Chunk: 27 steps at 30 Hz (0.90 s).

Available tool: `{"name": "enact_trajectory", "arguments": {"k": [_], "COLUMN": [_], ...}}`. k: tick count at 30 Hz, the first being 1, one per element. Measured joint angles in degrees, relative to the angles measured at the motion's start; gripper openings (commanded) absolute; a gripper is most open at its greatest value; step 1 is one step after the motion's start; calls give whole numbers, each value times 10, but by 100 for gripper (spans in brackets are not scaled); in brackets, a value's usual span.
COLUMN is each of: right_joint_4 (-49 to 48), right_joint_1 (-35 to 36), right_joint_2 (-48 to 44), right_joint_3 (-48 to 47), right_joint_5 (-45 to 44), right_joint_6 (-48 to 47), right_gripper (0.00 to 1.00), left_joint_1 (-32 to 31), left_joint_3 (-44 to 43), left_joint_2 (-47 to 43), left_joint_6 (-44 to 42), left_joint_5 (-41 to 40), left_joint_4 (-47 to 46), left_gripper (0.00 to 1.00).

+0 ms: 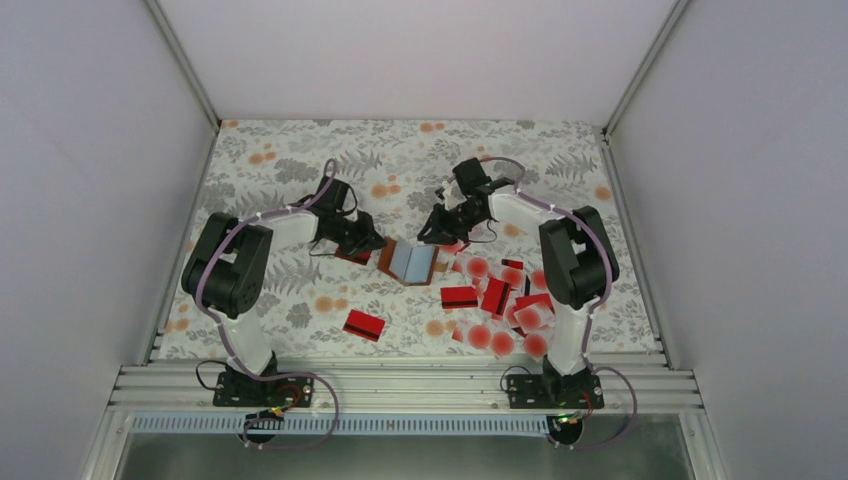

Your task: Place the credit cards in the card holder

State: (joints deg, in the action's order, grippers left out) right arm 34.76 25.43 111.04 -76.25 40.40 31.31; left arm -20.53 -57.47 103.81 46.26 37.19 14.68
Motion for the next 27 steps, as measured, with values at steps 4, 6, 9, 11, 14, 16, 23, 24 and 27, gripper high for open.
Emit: {"name": "enact_trajectory", "arguments": {"k": [4,6,9,11,14,16,23,24,27], "right_joint_4": [-7,-12,-16,-16,-20,-23,-46,-52,-64], "right_joint_1": [0,0,4,6,18,25,32,33,34], "right_joint_2": [3,3,3,7,16,23,62,71,94], "right_joint_3": [1,3,14,16,16,17,19,19,14], "right_joint_5": [1,2,7,14,22,27,49,56,82], "right_joint_6": [2,2,2,1,-1,-1,-9,-9,-10], "right_gripper": [14,13,13,13,13,13,14,15,16], "left_joint_1": [9,10,10,10,10,10,10,10,12], "left_joint_3": [14,17,17,17,17,17,42,50,84], "left_joint_2": [0,0,0,0,0,-1,-34,-43,-69], "left_joint_6": [8,10,11,10,9,9,16,20,38], "left_joint_5": [9,10,10,10,10,10,9,7,2], "left_joint_4": [-16,-23,-28,-30,-31,-31,-48,-54,-82], "left_gripper": [2,2,2,2,2,2,2,2,2]}}
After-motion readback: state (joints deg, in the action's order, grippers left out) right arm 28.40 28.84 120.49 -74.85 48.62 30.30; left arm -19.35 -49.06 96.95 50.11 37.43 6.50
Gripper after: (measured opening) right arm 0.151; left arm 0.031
